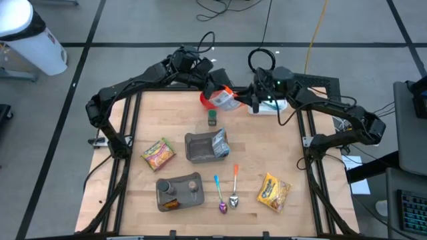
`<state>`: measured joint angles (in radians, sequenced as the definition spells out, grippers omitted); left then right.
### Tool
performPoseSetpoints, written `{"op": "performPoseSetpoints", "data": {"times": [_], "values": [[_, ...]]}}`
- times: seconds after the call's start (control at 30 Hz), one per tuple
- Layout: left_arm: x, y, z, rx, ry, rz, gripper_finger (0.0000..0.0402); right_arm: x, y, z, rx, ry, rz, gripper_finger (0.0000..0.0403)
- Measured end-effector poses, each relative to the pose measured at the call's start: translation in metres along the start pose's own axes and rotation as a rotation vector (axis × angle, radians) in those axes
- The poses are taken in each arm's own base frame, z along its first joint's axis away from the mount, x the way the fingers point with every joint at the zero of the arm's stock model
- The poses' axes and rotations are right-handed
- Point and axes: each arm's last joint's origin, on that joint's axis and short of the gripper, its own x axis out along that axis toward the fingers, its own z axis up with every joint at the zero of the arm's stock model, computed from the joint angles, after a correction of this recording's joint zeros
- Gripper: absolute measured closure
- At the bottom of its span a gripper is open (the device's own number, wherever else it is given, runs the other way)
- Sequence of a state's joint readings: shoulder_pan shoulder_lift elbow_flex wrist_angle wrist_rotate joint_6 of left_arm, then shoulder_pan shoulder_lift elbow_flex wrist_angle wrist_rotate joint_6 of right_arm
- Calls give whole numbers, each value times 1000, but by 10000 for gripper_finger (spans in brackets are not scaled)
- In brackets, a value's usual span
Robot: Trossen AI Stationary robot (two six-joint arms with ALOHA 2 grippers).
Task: Pick & Place Food Item
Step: Put the orange noodle pack into the top black bin
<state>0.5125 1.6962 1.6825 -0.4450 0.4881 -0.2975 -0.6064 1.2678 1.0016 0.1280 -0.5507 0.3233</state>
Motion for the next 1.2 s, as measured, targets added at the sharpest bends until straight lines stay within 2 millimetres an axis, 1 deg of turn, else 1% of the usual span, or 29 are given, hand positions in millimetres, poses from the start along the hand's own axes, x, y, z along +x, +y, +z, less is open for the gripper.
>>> {"op": "performPoseSetpoints", "data": {"times": [0.27,0.37,0.5,0.63,0.73,0.87,0.97,1.07,1.2], "values": [[0,0,0,5,0,0,401,0,-1,-2,-7,23,-7,324],[0,0,0,6,-1,0,401,0,-1,-3,-9,23,-8,349],[0,0,0,6,-1,0,401,0,-1,-3,-24,23,-7,391],[0,0,0,7,-1,0,400,0,-1,-3,-25,23,-7,398],[0,0,0,37,-4,-2,392,0,-1,-3,-26,24,-5,402],[0,0,1,123,-13,-6,370,0,0,-3,-13,32,22,402],[0,-1,3,136,-33,-6,346,0,1,-3,11,49,68,402],[-1,0,5,138,-44,-7,309,0,3,-4,42,70,124,402],[-1,0,5,141,-47,-13,247,-1,6,-4,85,99,203,402]]}}
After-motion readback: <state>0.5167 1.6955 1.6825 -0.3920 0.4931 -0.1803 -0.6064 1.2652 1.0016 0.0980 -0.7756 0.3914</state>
